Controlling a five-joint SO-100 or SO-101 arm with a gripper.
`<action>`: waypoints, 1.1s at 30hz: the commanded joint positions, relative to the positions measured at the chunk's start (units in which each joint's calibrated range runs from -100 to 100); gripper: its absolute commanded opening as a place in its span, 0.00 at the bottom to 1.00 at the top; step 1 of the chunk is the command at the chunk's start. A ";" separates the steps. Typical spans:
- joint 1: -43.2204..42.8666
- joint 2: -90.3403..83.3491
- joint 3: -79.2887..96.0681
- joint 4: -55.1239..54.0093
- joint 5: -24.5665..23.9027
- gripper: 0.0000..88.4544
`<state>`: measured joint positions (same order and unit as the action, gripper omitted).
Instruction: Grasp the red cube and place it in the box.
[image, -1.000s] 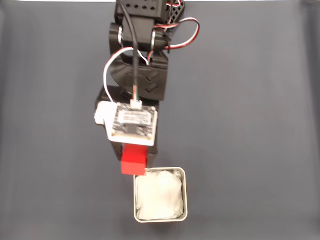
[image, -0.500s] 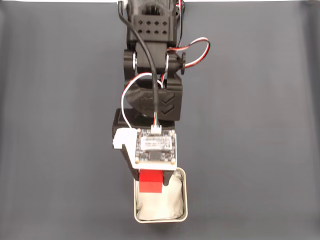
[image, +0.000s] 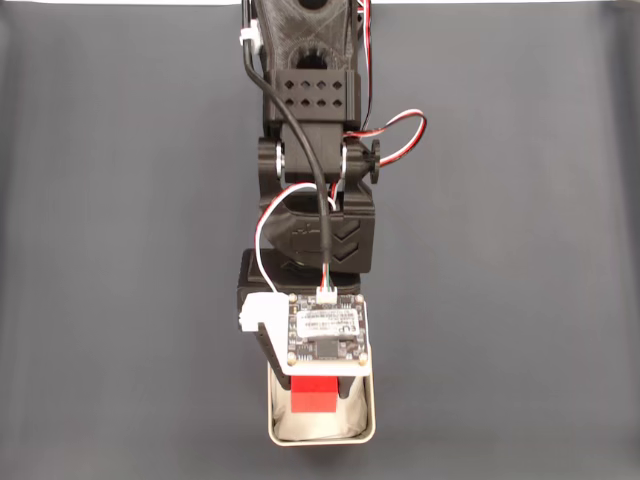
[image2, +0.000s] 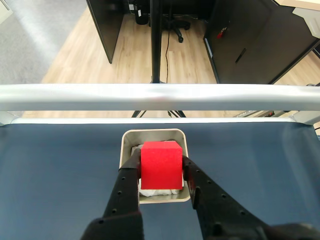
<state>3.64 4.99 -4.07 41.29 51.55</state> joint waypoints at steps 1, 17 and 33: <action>-1.01 -0.23 -3.60 -1.37 0.15 0.00; -1.50 1.51 -4.33 -1.53 0.29 0.00; -1.65 1.51 -4.33 -1.62 0.10 0.00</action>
<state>2.74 7.25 -4.52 40.97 51.55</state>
